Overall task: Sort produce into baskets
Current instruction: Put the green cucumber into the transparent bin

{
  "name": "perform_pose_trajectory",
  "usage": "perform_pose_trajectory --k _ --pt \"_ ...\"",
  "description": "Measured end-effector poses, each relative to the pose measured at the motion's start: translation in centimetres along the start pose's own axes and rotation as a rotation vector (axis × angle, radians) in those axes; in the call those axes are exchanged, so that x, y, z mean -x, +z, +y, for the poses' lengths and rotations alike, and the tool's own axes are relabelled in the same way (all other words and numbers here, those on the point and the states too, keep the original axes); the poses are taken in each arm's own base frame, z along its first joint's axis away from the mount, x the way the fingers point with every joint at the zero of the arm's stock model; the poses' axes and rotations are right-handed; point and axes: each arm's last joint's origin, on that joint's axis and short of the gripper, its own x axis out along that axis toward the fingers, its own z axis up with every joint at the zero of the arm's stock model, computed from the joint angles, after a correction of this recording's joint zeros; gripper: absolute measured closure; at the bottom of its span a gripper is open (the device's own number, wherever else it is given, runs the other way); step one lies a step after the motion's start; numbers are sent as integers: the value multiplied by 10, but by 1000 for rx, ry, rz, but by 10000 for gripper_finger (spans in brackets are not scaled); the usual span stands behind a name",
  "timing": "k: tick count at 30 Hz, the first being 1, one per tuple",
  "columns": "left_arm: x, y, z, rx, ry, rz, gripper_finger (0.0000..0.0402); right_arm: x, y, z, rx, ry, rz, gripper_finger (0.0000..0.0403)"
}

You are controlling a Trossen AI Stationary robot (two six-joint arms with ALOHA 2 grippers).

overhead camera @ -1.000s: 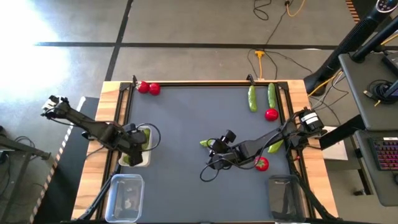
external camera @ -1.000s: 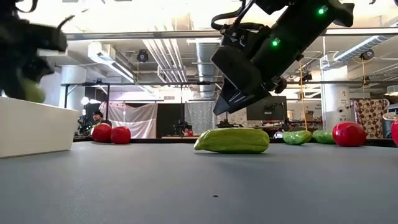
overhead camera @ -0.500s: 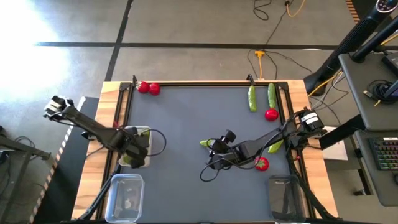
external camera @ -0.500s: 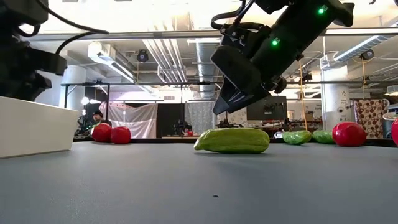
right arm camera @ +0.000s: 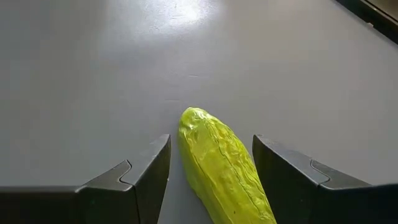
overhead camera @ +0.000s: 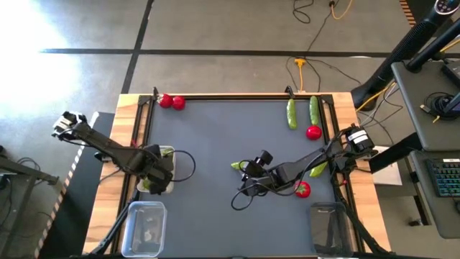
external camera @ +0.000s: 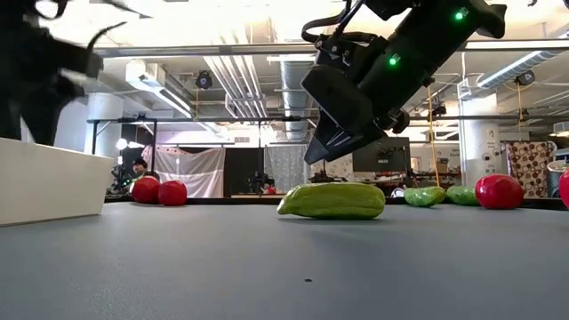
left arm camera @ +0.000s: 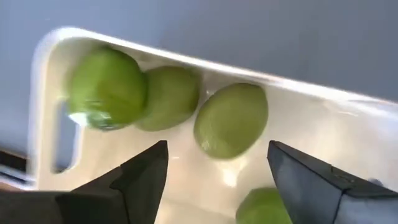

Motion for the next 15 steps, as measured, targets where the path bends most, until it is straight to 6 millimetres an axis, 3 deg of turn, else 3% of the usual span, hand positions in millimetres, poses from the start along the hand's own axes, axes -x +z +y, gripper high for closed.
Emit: perform_pose_trajectory --k 5,9,12,15 --pt "34 13 5 -11 59 -159 143 0 -1 -1 22 -8 9 184" --pt "52 31 4 36 164 -462 143 -1 -2 -8 66 -122 -24 184" --pt "53 43 -3 37 164 -626 143 -7 0 -19 43 -265 -102 184" --pt "38 53 -18 -105 46 -694 143 -16 -3 -31 41 -295 -70 184"
